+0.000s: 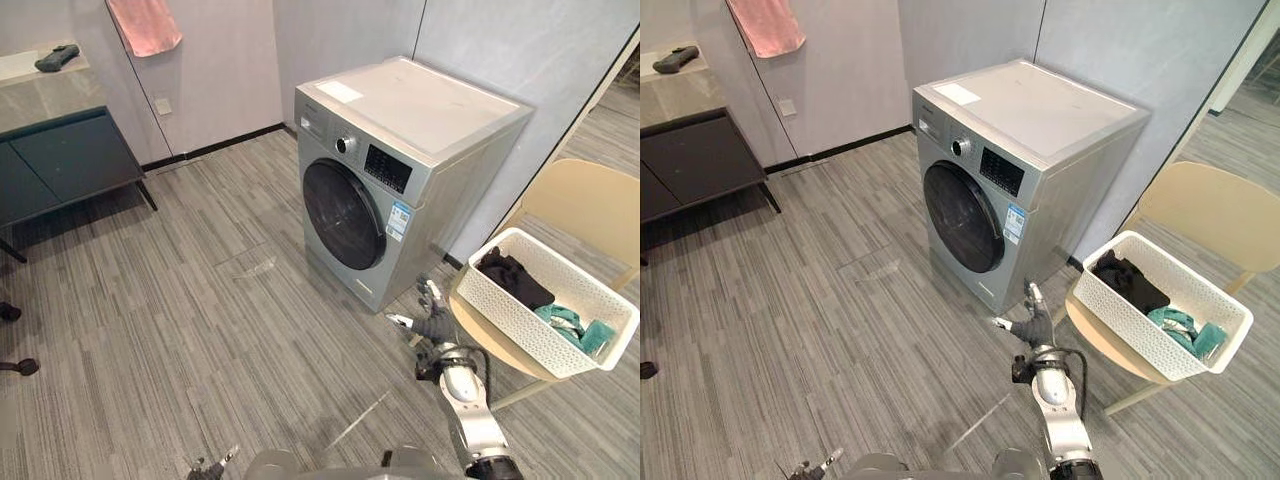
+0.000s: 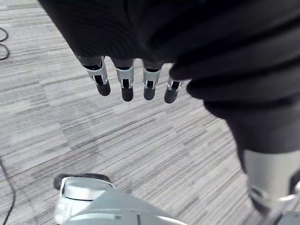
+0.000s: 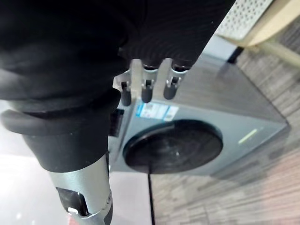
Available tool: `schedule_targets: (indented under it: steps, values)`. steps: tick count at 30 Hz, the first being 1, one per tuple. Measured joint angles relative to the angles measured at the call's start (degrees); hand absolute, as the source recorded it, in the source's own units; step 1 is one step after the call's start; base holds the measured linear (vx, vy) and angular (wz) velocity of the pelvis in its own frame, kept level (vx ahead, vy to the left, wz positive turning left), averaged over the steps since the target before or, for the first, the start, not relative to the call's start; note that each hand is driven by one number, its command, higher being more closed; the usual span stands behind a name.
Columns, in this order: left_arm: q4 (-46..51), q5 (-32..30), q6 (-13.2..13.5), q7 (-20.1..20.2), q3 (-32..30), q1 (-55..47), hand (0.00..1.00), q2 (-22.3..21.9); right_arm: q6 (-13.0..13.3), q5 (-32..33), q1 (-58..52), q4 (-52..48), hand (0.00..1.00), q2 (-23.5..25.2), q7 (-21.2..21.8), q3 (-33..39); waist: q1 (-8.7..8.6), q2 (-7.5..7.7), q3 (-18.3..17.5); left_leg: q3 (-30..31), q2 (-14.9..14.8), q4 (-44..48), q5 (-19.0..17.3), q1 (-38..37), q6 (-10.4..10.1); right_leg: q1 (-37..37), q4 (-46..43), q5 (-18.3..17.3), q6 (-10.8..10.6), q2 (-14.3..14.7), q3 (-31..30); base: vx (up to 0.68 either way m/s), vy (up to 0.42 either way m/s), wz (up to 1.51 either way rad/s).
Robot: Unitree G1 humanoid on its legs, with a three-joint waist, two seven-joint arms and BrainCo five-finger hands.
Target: Pick up the laundry basket with both hands and put the clothes into the washing machine.
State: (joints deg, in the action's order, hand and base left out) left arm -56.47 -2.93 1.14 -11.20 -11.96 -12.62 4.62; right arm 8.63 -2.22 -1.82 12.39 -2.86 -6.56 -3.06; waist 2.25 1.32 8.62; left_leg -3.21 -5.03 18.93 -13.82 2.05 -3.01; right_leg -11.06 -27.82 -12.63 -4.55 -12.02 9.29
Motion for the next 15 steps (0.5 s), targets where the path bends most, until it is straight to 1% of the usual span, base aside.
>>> schedule_targets:
  steps: [1, 2, 3, 4, 5, 6, 7, 8, 9, 10, 11, 12, 13, 14, 15]
  values:
    - [-0.05, -0.03, -0.07, 0.00, 0.03, 0.85, 0.00, 0.08, -0.04, -0.01, 1.87, 2.31, 0.00, -0.17, -0.27, 0.27, -0.01, 0.20, 0.18, 1.40, -0.30, 0.14, 0.00, 0.68, -0.05, -0.11, -0.99, 0.96, -0.31, -0.44, 1.92, 0.04, -0.078, 0.49]
    - [-0.28, -0.02, -0.09, 0.02, 0.15, 1.98, 0.00, 0.10, -0.09, -0.04, 3.20, 4.43, 0.00, -1.15, -1.00, 0.29, 0.01, -0.39, 1.21, 2.90, -0.55, -0.06, 0.33, 0.62, -0.57, -1.09, -4.57, 0.97, -0.14, -1.07, 3.92, 0.04, -0.101, 0.57]
    - [-0.31, 0.00, -0.10, 0.04, 0.27, 2.55, 0.00, 0.08, -0.14, -0.04, 3.33, 5.38, 0.00, -1.57, -1.02, 0.31, 0.05, -0.47, 1.26, 3.69, -0.62, -0.08, 0.42, 0.61, -0.79, -0.96, -4.07, 0.42, 0.16, -0.93, 4.35, 0.06, -0.135, 0.65]
    - [-0.30, -0.03, -0.09, 0.04, 0.43, 3.22, 0.00, 0.17, -0.23, -0.12, 3.42, 6.78, 0.00, -2.49, -1.18, 0.35, 0.08, -0.38, 0.76, 5.05, -1.07, 0.53, -0.06, 0.98, -2.06, 1.07, -1.62, -1.17, 0.76, -0.13, 5.18, 0.08, -0.144, 0.54]
    - [-0.29, -0.03, -0.07, 0.09, 0.52, 3.69, 0.00, -0.23, -0.69, -0.16, 3.19, 7.31, 0.00, -3.23, -1.57, 0.51, 0.06, -1.71, 0.52, 5.52, -2.30, 1.72, -0.07, 1.55, -2.47, 2.06, -0.54, -1.70, 1.46, 0.75, 6.84, 0.14, -0.152, 0.59]
    - [-0.05, 0.01, -0.02, 0.05, 0.14, 4.21, 0.00, -1.01, -1.19, -0.19, 3.13, 7.56, 0.00, -3.90, -2.40, 0.79, -0.12, -2.99, 0.76, 5.60, -3.29, 7.88, 0.12, 4.47, -2.85, 3.34, 0.92, -2.68, 1.56, 1.96, 8.25, 0.12, -0.121, 0.42]
    - [0.67, 0.02, -0.08, 0.02, 0.07, 4.63, 0.00, -1.33, -1.51, -0.20, 3.07, 7.91, 0.00, -4.08, -2.92, 1.11, -0.13, -3.62, 1.12, 4.73, -4.85, 16.06, 1.59, 8.34, -2.67, 4.52, 1.47, -2.87, 1.86, 2.76, 9.02, 0.14, -0.135, 0.13]
    - [2.27, 0.13, -0.15, 0.00, 0.08, 3.58, 0.00, -1.89, -2.27, -0.19, 3.01, 9.00, 0.00, -4.29, -3.37, 1.07, 0.60, -4.22, 1.55, 2.43, -7.40, 24.80, 4.65, 11.13, -1.33, 7.11, 2.77, -3.15, 2.39, 4.51, 8.68, 0.16, -0.154, -0.18]
    - [3.06, 0.16, -0.15, 0.01, 0.08, 2.89, 0.00, -2.13, -2.64, -0.19, 2.92, 9.46, 0.00, -4.26, -3.39, 1.01, 0.95, -4.34, 1.62, 1.48, -8.75, 27.80, 6.50, 11.65, -0.73, 8.45, 3.30, -3.37, 2.76, 5.33, 8.16, 0.18, -0.154, -0.50]
    - [4.06, 0.15, -0.15, 0.03, 0.23, 1.98, 0.00, -2.41, -2.77, -0.22, 2.35, 9.69, 0.00, -4.35, -3.40, 0.99, 1.74, -4.84, 1.89, 0.98, -10.36, 31.74, 10.53, 11.84, -0.45, 11.05, 4.94, -3.56, 3.15, 6.74, 7.08, 0.23, -0.128, -0.47]
    - [4.36, 0.14, -0.12, 0.01, 0.25, 1.83, 0.00, -2.40, -2.79, -0.24, 2.32, 9.86, 0.00, -4.33, -3.39, 0.99, 1.84, -4.55, 1.91, 0.98, -10.81, 33.37, 12.94, 12.54, -0.38, 12.23, 6.19, -3.23, 3.69, 7.18, 6.47, 0.24, -0.109, -0.54]
    - [4.92, 0.13, -0.09, 0.05, 0.43, 1.52, 0.00, -2.03, -2.80, -0.25, 2.59, 9.87, 0.00, -4.33, -3.39, 0.94, 1.89, -3.17, 1.66, 0.90, -11.48, 36.36, 13.33, 14.62, 0.56, 14.06, 8.62, -2.07, 4.30, 7.75, 5.92, 0.25, -0.099, -0.39]
    - [5.27, 0.13, -0.08, 0.06, 0.50, 1.28, 0.00, -2.07, -2.77, -0.25, 2.90, 9.86, 0.00, -4.44, -3.39, 0.88, 1.82, -3.36, 1.46, 0.66, -11.70, 35.93, 10.86, 15.23, 0.60, 14.31, 9.38, -1.76, 4.55, 7.92, 5.51, 0.24, -0.054, -0.53]
    - [5.33, 0.09, -0.08, 0.23, 0.55, 1.25, 0.00, -2.21, -2.80, -0.30, 4.09, 10.55, 0.00, -5.27, -3.36, 0.94, 1.78, -3.69, 1.59, -0.01, -11.80, 32.80, 6.96, 15.71, -0.07, 14.59, 10.33, -1.33, 4.81, 8.03, 4.34, 0.24, -0.014, -0.54]
    - [5.39, 0.09, -0.03, 0.94, 0.54, 1.30, 0.00, -2.22, -2.96, -0.54, 5.16, 11.69, 0.00, -6.33, -3.32, 0.88, 1.85, -3.73, 1.60, 0.06, -11.35, 27.28, 4.96, 15.75, -0.73, 15.12, 11.40, -0.96, 4.60, 7.87, 3.21, 0.23, 0.016, -0.51]
